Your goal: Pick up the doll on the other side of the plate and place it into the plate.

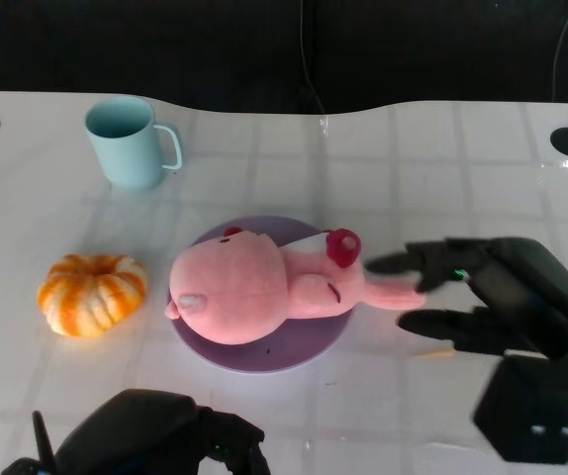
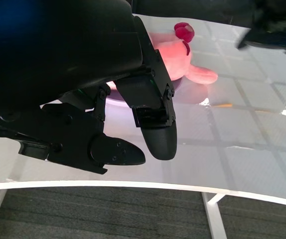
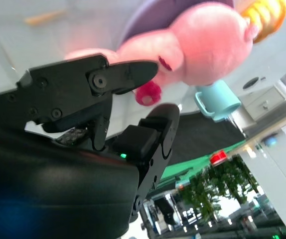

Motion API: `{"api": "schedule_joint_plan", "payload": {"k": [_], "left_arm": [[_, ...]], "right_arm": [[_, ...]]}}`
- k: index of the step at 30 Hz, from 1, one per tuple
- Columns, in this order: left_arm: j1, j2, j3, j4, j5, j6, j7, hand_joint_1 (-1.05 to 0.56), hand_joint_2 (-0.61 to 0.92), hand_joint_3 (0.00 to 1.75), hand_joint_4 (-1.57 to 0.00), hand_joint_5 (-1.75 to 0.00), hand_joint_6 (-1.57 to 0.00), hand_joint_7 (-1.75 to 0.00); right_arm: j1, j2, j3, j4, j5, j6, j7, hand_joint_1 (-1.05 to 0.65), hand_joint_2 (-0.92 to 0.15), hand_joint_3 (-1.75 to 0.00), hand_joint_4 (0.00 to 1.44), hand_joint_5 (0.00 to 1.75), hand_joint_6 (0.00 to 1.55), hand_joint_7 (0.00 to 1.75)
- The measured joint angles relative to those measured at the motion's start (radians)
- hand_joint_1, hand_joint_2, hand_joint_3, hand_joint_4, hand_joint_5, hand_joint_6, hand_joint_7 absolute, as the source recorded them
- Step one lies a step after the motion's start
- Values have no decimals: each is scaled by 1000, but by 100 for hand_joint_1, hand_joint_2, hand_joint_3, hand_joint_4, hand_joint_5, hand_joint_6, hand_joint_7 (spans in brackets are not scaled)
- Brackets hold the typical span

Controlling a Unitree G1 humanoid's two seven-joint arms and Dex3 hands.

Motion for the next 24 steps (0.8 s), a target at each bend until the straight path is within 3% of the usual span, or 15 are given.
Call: {"api": "schedule_joint_plan", "payload": {"k": [3, 4, 6, 8, 13, 18, 24], "left_arm": [[-5, 2, 1, -4, 3, 4, -2, -17, 92, 25, -72, -139, -92, -56], [-5, 4, 1, -4, 4, 4, -4, -17, 92, 24, -72, -139, -92, -56], [-5, 7, 3, -3, 4, 0, -4, -18, 92, 23, -73, -141, -92, -56], [-2, 12, 5, -2, 4, -9, -3, -18, 92, 22, -73, -144, -93, -56], [10, 16, 14, -2, -10, -22, -3, -17, 92, 23, -72, -141, -92, -55], [20, 27, 22, -2, -17, -22, -4, -17, 92, 24, -71, -136, -92, -54], [21, 37, 49, 3, -36, -25, -4, -17, 92, 23, -71, -135, -91, -54]], "right_arm": [[67, -19, -39, -82, 38, 53, 57, -4, -90, -11, 102, 105, 112, 34], [89, -23, -49, -105, 46, 72, 68, -2, -85, -23, 101, 110, 114, 33], [135, -29, -70, -153, 52, 107, 92, 0, -57, -80, 96, 129, 114, 43], [179, -39, -86, -207, 61, 147, 121, 1, -47, -102, 92, 136, 106, 63], [264, -77, -127, -339, 70, 230, 196, 1, -48, -102, 87, 160, 90, 102], [334, -94, -161, -451, 72, 289, 235, 6, -50, -99, 84, 163, 85, 109], [353, -75, -140, -458, 47, 307, 226, 4, -51, -95, 82, 161, 84, 109]]}}
